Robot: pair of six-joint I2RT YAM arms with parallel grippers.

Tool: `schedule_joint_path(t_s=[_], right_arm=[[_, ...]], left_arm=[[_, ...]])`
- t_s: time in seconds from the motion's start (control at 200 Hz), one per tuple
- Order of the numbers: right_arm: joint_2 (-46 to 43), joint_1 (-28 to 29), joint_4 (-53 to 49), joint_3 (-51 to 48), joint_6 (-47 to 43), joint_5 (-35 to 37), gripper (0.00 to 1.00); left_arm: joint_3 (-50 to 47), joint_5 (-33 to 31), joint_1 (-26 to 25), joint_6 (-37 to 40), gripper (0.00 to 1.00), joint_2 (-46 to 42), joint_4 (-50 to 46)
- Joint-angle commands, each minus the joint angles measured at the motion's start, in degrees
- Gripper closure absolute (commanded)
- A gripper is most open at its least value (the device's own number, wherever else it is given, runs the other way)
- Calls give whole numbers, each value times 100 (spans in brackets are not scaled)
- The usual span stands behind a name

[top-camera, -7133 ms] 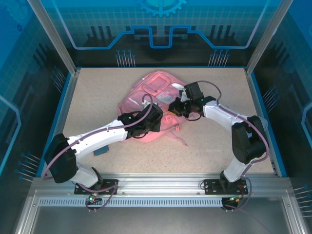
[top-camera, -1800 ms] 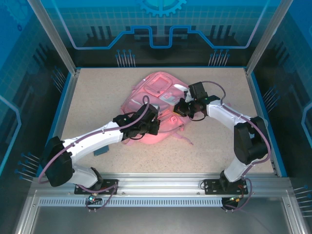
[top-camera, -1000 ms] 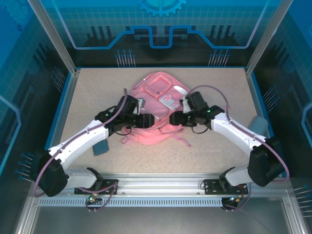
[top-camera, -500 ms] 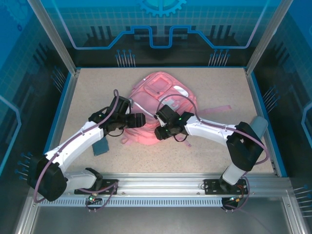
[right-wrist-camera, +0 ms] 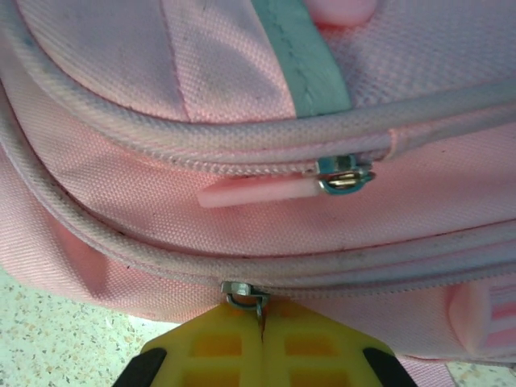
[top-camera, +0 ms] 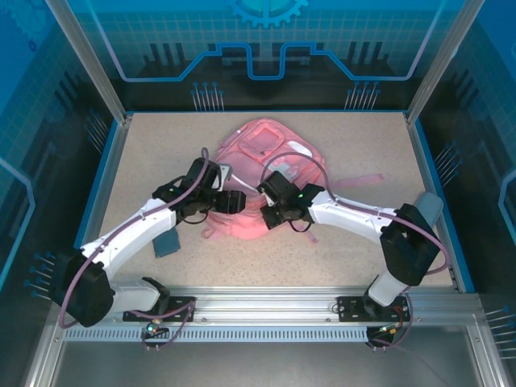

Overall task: Pack the student bag
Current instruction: Unzip the student bag at the top-center of the table.

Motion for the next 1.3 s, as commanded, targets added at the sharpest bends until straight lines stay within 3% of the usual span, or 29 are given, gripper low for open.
schedule_joint_path(t_s=[0.0,0.315,0.435,0.775,0.865,1.051,1.291], right_arm=[[-420,-307,33,-77,-180,-80,100],[-859,-901,-46,-164,-275,-1266,100],[-841,-962,-134,-116,-373,-1326,100],[-725,-1122,-239,29,-661,-1744,100],[-773,-1163,-168,16,-684,-1922,100],[-798,-1236,-387,17,-825,-1453,100],[-484,-1570,-816,170,-956,24,100]], left_arm=[[-23,32,-385,1043,25,191,471],[126,100,-584,2397,33,791,938],[73,194,-642,2999,39,922,1169],[53,-259,-655,3909,37,1167,1525],[82,-344,-655,4029,49,1275,1683],[-150,-658,-644,4226,99,1199,2266],[-524,-763,-616,4224,100,756,2378]])
